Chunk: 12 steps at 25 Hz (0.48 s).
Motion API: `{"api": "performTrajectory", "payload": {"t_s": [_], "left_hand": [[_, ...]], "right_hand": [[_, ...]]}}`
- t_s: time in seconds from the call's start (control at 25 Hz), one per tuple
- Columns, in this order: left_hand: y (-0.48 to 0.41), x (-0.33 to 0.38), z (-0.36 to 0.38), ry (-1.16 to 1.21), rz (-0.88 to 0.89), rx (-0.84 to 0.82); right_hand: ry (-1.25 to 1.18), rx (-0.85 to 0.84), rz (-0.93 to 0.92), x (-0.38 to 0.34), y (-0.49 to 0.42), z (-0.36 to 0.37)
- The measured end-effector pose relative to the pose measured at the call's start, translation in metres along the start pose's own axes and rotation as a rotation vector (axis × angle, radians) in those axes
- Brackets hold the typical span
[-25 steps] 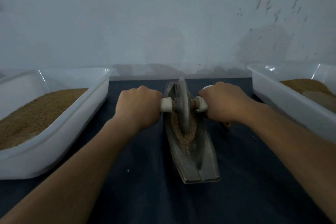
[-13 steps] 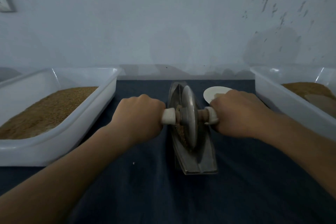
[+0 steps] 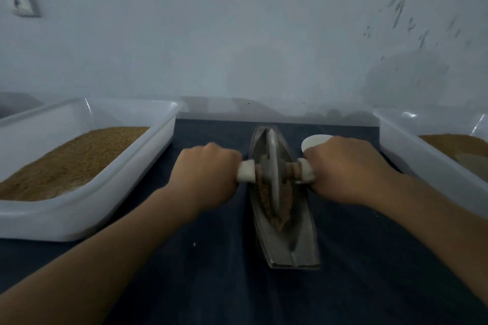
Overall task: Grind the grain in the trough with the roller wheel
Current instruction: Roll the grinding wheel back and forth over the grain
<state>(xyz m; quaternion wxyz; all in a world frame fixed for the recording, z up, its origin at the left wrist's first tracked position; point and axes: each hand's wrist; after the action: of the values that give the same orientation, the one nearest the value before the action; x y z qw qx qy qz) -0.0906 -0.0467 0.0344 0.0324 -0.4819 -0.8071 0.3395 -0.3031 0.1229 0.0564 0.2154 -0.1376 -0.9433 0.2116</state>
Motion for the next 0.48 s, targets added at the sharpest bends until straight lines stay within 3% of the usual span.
{"api": "performTrajectory", "payload": {"t_s": [0.12,0.2,0.32,0.48], "left_hand": [[-0.008,0.000,-0.003,-0.032,0.024,0.093],[-0.031,0.003,0.005,-0.035,-0.050,-0.018],[-0.063,-0.001,0.016,0.066,-0.158,-0.225],[-0.032,-0.004,0.004,0.080,-0.049,-0.221]], "right_hand": [[0.004,-0.001,0.004,0.002,0.005,0.004],[-0.066,-0.101,0.091,0.002,-0.017,0.006],[-0.025,-0.085,0.101,0.000,-0.050,0.008],[-0.085,-0.113,0.029,0.005,-0.021,0.004]]}}
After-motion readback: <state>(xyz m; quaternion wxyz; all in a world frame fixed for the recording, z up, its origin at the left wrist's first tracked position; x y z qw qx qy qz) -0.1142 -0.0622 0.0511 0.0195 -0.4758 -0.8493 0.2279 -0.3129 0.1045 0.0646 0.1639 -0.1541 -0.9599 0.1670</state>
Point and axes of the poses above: each hand's wrist, its own y-axis away from the middle knuckle, its own z-axis out of the palm, x = y × z, and after that the axes turned 2 degrees about x, right-handed
